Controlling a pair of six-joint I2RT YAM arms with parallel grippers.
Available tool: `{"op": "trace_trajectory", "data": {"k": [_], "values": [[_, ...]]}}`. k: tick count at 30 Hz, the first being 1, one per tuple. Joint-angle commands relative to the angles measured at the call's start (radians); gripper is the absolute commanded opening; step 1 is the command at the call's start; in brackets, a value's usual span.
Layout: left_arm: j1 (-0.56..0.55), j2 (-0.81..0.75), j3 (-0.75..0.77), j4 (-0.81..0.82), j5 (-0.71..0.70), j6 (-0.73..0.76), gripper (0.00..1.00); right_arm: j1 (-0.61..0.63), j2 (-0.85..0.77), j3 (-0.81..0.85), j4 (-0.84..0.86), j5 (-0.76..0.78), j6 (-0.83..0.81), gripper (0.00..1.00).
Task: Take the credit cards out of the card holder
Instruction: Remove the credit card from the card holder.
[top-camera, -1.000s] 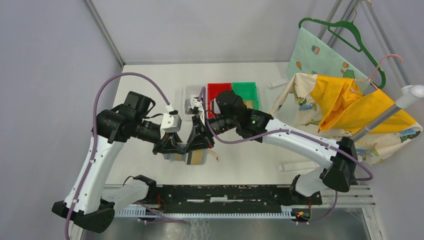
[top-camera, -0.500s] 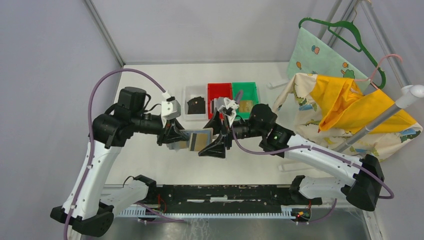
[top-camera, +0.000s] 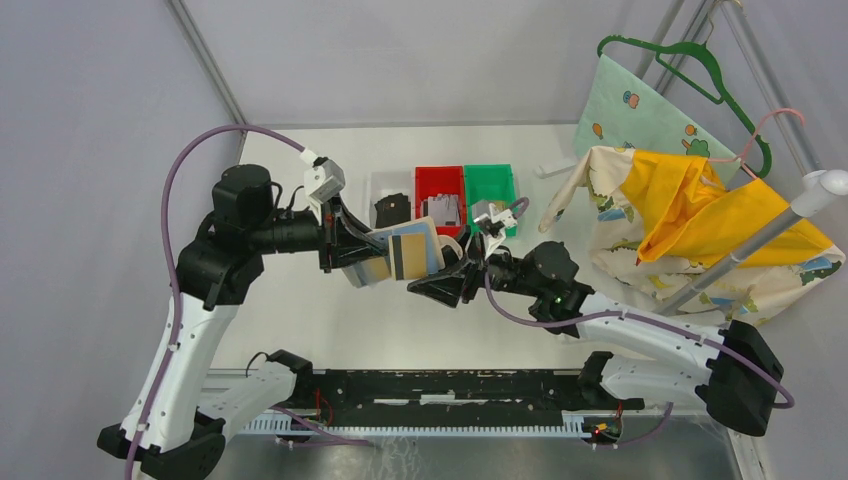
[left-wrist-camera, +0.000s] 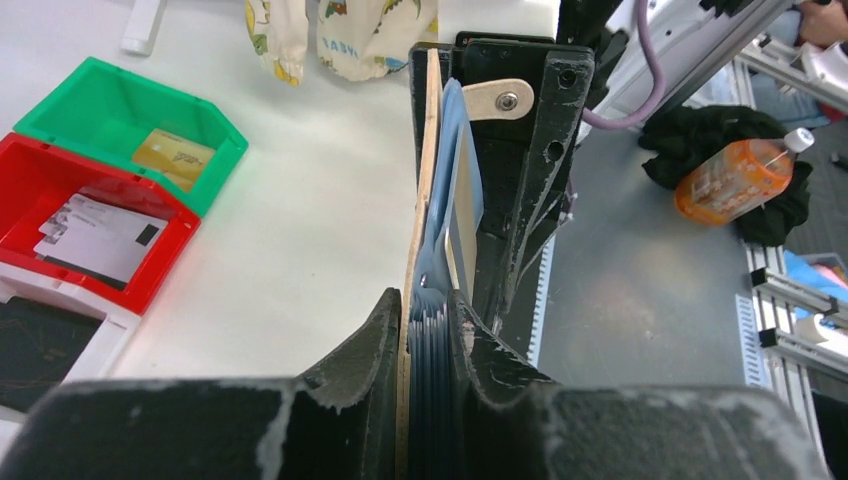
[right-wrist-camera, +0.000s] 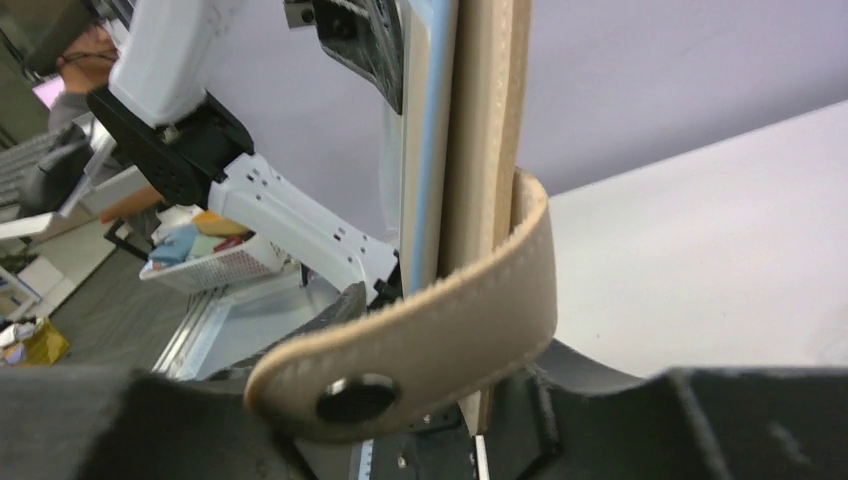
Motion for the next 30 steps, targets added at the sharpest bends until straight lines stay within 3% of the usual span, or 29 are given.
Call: {"op": "trace_trajectory", "data": {"k": [1,7,10,11,12,13,14,15,16,24,27,30], "values": [[-0.002,-0.018,0.0,0.118,0.051,-0.134,0.02,0.0,-0.032,-0.045,0.313,0.081,0.125,0.43],[-0.004,-0.038,-0.033,0.136,0.047,-0.152,0.02,0.003,-0.008,-0.131,0.58,0.123,0.263,0.24],[-0.003,-0.041,-0.035,0.137,0.05,-0.15,0.06,0.003,-0.008,-0.102,0.493,0.109,0.233,0.09],[-0.002,-0.04,-0.037,0.136,0.052,-0.148,0.14,0.003,-0.014,-0.09,0.458,0.104,0.218,0.04],[-0.003,-0.041,-0.039,0.136,0.055,-0.144,0.29,0.003,-0.021,-0.079,0.429,0.099,0.199,0.0],[-0.003,-0.044,-0.042,0.135,0.062,-0.136,0.55,0.003,-0.03,-0.065,0.367,0.091,0.169,0.0],[-0.002,-0.046,-0.041,0.109,0.064,-0.11,0.75,0.003,-0.037,-0.041,0.295,0.079,0.135,0.0],[-0.003,-0.045,-0.037,0.085,0.064,-0.077,0.84,0.003,-0.047,-0.005,0.182,0.064,0.081,0.0],[-0.003,-0.044,-0.03,0.052,0.063,-0.031,0.88,0.003,-0.053,0.037,0.082,0.045,0.03,0.0],[-0.002,0.009,0.049,-0.171,0.022,0.323,0.89,0.003,0.071,0.426,-0.783,-0.053,-0.367,0.0],[-0.003,0.032,0.082,-0.313,0.074,0.485,0.88,0.003,0.102,0.5,-0.921,-0.039,-0.438,0.0],[-0.003,0.041,0.086,-0.391,0.027,0.567,0.85,0.002,0.08,0.528,-0.937,-0.045,-0.468,0.0]]}}
